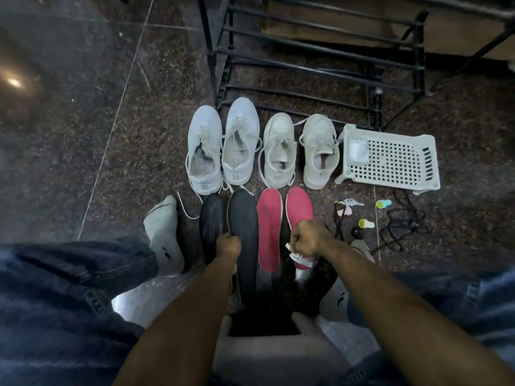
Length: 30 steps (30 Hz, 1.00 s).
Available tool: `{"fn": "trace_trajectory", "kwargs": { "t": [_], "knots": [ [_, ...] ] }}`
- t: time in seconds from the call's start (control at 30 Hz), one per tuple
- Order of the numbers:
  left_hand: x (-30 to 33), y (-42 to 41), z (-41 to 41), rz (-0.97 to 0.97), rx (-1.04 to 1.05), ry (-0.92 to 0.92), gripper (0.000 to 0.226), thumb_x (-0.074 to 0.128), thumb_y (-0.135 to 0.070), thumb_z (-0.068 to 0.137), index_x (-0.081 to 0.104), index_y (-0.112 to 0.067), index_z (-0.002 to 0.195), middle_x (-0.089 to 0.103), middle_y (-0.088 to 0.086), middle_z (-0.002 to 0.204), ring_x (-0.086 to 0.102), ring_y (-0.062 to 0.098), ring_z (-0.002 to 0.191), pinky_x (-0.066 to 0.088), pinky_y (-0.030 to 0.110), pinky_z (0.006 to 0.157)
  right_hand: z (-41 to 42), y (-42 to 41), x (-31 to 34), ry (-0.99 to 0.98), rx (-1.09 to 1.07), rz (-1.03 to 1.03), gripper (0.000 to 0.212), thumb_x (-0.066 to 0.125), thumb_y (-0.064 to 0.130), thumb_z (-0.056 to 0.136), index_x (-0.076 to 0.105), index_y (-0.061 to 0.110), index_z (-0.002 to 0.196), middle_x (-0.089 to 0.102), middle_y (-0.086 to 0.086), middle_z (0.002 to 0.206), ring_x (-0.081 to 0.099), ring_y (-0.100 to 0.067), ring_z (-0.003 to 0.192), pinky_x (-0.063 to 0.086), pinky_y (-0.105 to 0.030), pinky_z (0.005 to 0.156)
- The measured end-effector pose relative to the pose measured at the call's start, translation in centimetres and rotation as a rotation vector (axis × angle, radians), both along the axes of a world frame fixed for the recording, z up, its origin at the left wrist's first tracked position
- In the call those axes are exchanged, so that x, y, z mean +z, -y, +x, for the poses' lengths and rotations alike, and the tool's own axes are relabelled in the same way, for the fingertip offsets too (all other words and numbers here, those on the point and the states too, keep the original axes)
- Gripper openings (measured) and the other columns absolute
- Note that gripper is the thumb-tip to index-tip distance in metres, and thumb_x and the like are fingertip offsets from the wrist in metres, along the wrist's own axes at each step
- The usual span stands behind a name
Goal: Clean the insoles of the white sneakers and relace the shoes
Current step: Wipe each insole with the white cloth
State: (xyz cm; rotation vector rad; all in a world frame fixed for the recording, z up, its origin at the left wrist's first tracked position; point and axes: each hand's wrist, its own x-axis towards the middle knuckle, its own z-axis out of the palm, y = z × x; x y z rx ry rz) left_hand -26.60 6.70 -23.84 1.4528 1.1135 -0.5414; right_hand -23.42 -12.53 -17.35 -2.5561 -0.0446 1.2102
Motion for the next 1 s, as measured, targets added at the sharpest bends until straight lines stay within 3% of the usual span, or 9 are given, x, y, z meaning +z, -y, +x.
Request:
{"fn": "trace_trajectory", "kwargs": {
  "t": [0.2,0.3,0.37,0.47,0.57,0.73,0.9,1.0],
  "knots": [
    [-2.3,-0.8,1.6,-0.064,0.017,-0.004,0.021,0.059,-0.002,0.089,0.067,0.003,0.108,0.066,0.014,0.092,0.061,0.027,0.087,0.052,0.043,0.087,0.1,-0.7,-2.7,-0.064,-0.024,0.061,0.021,0.058,0.005,0.074,0.075,0.017,0.075,0.075,0.003,0.081,0.069,-0.015,0.074,0.056,-0.026,0.067],
    [-2.0,-1.6,1.5,0.348,-0.1,0.026,0.029,0.06,-0.01,0.087,0.069,-0.006,0.115,0.066,0.018,0.106,0.062,0.031,0.101,0.047,0.035,0.089,-0.2,-0.5,-3.6,-0.086,-0.042,0.072,0.018,0.06,0.007,0.076,0.076,0.016,0.076,0.075,0.0,0.08,0.068,-0.015,0.072,0.055,-0.027,0.066],
    [-1.2,-2.5,1.1,0.574,-0.131,0.015,0.032,0.06,-0.018,0.087,0.068,-0.014,0.118,0.058,0.018,0.123,0.056,0.036,0.113,0.044,0.042,0.095,-0.4,-0.6,-3.9,-0.101,-0.042,0.066,0.013,0.063,0.012,0.078,0.076,0.014,0.078,0.074,-0.002,0.078,0.067,-0.016,0.072,0.054,-0.028,0.067],
    [-1.6,-3.9,0.6,0.655,-0.104,-0.131,0.044,0.062,-0.025,0.083,0.06,-0.012,0.125,0.05,0.017,0.13,0.051,0.038,0.118,0.042,0.051,0.097,-0.6,-0.7,-4.5,-0.119,-0.041,0.055,0.013,0.063,0.014,0.077,0.075,0.018,0.073,0.073,0.0,0.077,0.066,-0.014,0.072,0.053,-0.027,0.068],
    [-3.2,-4.9,0.6,0.481,-0.061,-0.207,0.051,0.065,-0.023,0.08,0.053,-0.004,0.127,0.056,0.021,0.128,0.056,0.04,0.115,0.046,0.051,0.098,-0.9,-0.7,-5.2,-0.112,-0.069,0.074,0.023,0.064,0.018,0.075,0.066,0.026,0.054,0.073,0.002,0.073,0.067,-0.016,0.072,0.055,-0.028,0.069],
    [-2.7,-5.7,0.6,0.454,-0.154,-0.207,0.038,0.062,-0.018,0.087,0.06,0.001,0.12,0.063,0.021,0.119,0.062,0.038,0.106,0.051,0.042,0.092,-1.0,-0.2,-4.9,-0.093,-0.08,0.103,0.011,0.066,0.016,0.078,0.074,0.019,0.07,0.067,0.007,0.065,0.066,-0.014,0.07,0.055,-0.028,0.068],
    [0.3,-5.3,1.5,0.519,-0.084,-0.06,0.028,0.061,-0.019,0.084,0.072,-0.006,0.106,0.071,0.019,0.102,0.065,0.036,0.097,0.05,0.034,0.081,-0.7,0.1,-3.9,-0.046,-0.165,0.124,0.031,0.064,0.008,0.078,0.063,0.027,0.053,0.056,0.021,0.043,0.055,-0.001,0.045,0.046,-0.021,0.055],
    [3.0,-4.6,2.3,0.563,-0.084,0.141,0.017,0.061,-0.021,0.081,0.068,-0.006,0.083,0.069,0.014,0.082,0.063,0.031,0.078,0.047,0.031,0.069,0.1,-0.5,-1.9,0.028,-0.325,0.29,0.031,0.065,0.005,0.082,0.066,0.024,0.058,0.058,0.014,0.043,0.056,-0.006,0.039,0.047,-0.022,0.048]
  ]
}}
